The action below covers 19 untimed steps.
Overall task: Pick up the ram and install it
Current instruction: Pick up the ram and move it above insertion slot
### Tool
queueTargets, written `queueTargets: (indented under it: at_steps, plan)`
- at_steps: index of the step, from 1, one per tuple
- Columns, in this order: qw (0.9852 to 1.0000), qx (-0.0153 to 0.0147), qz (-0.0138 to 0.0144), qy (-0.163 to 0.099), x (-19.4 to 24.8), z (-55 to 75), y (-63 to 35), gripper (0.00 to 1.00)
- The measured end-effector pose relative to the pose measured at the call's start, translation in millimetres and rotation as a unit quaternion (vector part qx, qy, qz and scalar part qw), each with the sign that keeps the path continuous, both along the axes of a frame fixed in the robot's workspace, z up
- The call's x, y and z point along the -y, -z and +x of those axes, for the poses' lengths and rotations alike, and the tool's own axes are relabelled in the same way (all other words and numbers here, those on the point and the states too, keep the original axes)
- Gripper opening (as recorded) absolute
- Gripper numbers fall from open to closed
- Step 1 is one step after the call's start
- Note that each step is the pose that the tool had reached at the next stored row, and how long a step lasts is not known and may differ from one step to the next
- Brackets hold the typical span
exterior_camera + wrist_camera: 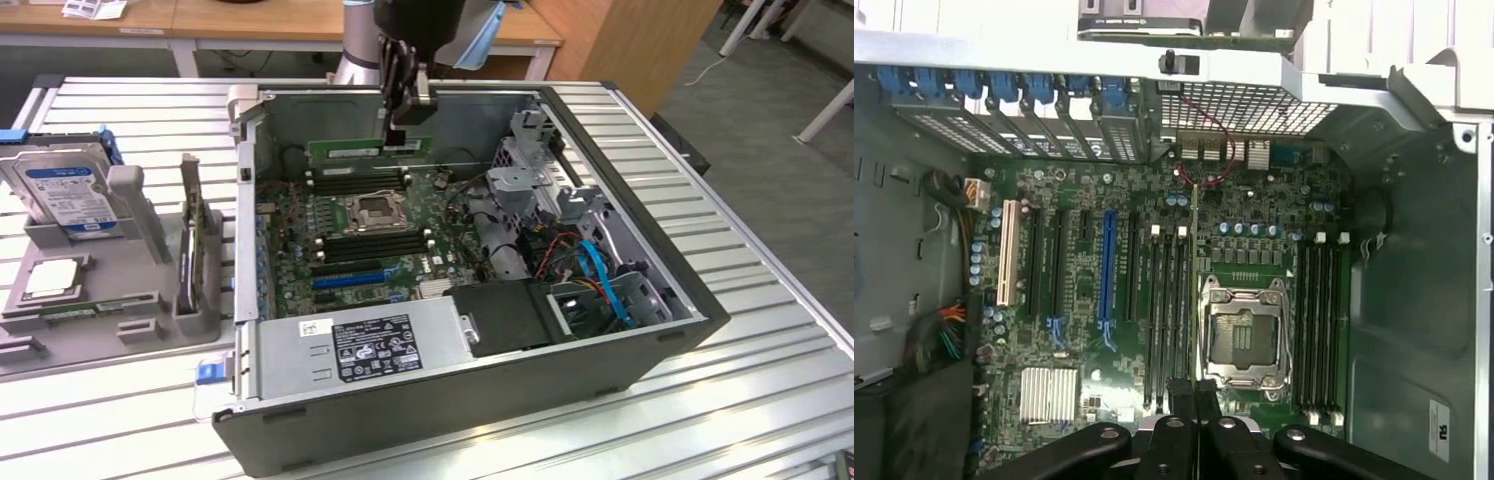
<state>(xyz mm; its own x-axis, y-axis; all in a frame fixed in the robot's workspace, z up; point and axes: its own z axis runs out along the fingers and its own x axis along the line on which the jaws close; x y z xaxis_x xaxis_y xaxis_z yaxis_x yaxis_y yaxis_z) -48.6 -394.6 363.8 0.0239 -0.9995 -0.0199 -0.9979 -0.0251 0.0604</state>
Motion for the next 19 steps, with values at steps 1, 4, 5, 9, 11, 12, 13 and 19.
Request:
queueTargets:
  at_steps: [1,4,5,9,11,12,13,19]
  plan:
    - [1.0000,0.0000,0.0000,0.000,0.0,0.0,0.9,0.11]
    - [1.0000,0.0000,0.0000,0.000,0.1,0.0,3.7,0.11]
    - [1.0000,0.0000,0.0000,0.000,0.1,0.0,4.5,0.11]
    - [1.0000,0.0000,0.0000,0.000,0.3,0.0,8.8,0.11]
    - [1.0000,0.0000,0.0000,0.000,0.3,0.0,10.7,0.11]
    - [1.0000,0.0000,0.0000,0.000,0.4,0.0,11.7,0.11]
    - [1.0000,0.0000,0.0000,0.000,0.4,0.0,12.7,0.11]
    - [1.0000,0.0000,0.0000,0.000,0.6,0.0,18.2,0.11]
